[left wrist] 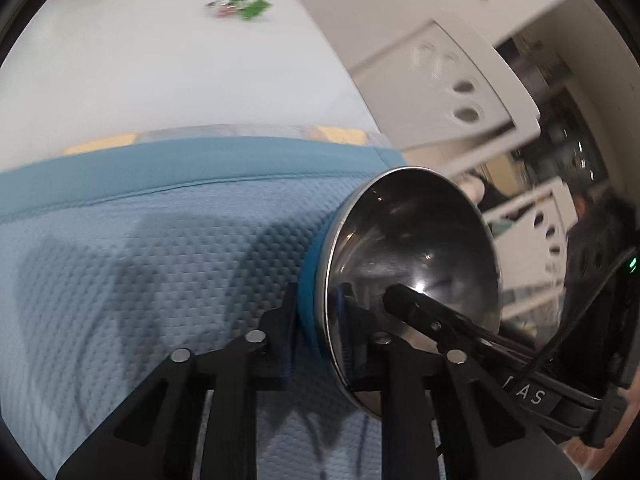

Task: Organize plates and bowls
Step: 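Move the left gripper to the blue-outside steel bowl and grasp its rim, then lift the blue bowl with the left gripper and carry it over the bowls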

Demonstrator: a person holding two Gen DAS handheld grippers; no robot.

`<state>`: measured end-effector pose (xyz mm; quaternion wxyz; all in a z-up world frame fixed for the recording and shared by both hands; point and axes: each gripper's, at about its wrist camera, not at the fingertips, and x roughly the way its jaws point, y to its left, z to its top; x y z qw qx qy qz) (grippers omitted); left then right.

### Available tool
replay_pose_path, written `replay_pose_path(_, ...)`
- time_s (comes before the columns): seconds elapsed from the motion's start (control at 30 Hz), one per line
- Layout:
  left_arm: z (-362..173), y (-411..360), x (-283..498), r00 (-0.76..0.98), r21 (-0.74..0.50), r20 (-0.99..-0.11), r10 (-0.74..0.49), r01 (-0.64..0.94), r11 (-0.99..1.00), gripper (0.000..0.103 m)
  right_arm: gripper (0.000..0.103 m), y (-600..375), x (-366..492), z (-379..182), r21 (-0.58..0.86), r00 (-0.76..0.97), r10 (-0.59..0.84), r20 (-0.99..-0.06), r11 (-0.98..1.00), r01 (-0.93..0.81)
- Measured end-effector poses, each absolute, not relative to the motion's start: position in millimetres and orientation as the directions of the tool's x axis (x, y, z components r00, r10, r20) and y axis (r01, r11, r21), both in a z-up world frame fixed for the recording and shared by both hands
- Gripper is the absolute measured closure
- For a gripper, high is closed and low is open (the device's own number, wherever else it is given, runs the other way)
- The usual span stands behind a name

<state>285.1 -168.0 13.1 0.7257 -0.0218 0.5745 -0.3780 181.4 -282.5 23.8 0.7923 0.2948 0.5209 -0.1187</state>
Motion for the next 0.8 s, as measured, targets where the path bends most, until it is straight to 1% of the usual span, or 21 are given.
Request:
replay_pose_path(0.03, 14.3, -168.0, 282.4, 0.076, -0.45, -0.817, -0.572, 0.536, 0.714, 0.089, 0.063, -280.9, 181.0, 25.0, 0.325, 0.426, 0.103, -0.899, 0.808, 0.492)
replay_pose_path(0.17, 17.3, -160.3, 279.5, 0.079, -0.461, -0.809, -0.583, 0.531, 0.711, 0.089, 0.062, -276.1, 177.1, 27.6, 0.323, 0.422, 0.116, -0.899, 0.827, 0.46)
replay_pose_path(0.33, 32.7, -149.3, 273.3, 0.101, -0.446, -0.802, -0.589, 0.555, 0.702, 0.089, 0.062, -257.5, 171.5, 42.0, 0.298, 0.429, 0.096, -0.898, 0.852, 0.431)
replay_pose_path(0.47, 45.9, -138.6, 270.4, 0.122, -0.447, -0.788, -0.603, 0.561, 0.697, 0.089, 0.061, -248.4, 171.1, 51.6, 0.332, 0.412, 0.146, -0.899, 0.842, 0.425)
replay_pose_path(0.63, 67.2, -119.0, 257.1, 0.153, -0.458, -0.762, -0.629, 0.56, 0.691, 0.089, 0.061, -232.1, 162.9, 81.0, 0.324, 0.428, 0.143, -0.892, 0.862, 0.389)
replay_pose_path(0.7, 80.6, -110.5, 249.2, 0.18, -0.46, -0.745, -0.642, 0.559, 0.69, 0.089, 0.061, -226.2, 159.5, 90.5, 0.337, 0.417, 0.163, -0.894, 0.858, 0.388)
replay_pose_path(0.8, 104.9, -97.7, 234.1, 0.232, -0.444, -0.725, -0.648, 0.561, 0.698, 0.089, 0.061, -218.0, 149.6, 105.8, 0.395, 0.418, 0.221, -0.881, 0.831, 0.392)
